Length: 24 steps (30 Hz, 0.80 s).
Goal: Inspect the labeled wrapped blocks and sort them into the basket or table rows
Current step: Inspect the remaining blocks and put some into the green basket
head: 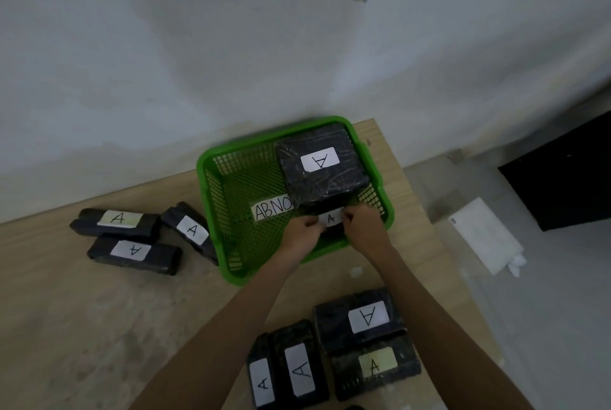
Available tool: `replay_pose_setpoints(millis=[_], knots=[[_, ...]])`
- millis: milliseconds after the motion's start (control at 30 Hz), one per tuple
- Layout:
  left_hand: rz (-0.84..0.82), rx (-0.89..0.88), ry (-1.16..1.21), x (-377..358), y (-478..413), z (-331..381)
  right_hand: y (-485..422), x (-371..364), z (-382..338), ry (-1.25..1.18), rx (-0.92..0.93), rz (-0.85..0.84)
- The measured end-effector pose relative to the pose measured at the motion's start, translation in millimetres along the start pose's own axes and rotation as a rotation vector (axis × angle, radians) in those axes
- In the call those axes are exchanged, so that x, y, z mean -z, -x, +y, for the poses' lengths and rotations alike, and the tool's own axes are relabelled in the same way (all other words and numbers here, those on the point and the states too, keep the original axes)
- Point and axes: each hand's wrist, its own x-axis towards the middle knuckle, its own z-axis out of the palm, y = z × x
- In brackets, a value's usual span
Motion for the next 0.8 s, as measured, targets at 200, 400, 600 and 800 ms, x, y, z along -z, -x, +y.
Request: replay_pose_setpoints(millis=[200,400,600,800], knots=[[-0.012,-0.018,-0.089,-11,-17,-4,-3,5,0,0.024,0.013,-0.005],[-0.156,-0.114,-0.14,-22,-19,2,5,20,-2,0.064,0.03,0.028],[-0.066,-0.407,-0.185,13,13,-8,26,47,-42,0.014,0.182,0.112],[0.224,-0.603,-0.165,120,54,-38,36,34,-127,-0.042,0.437,0.04]])
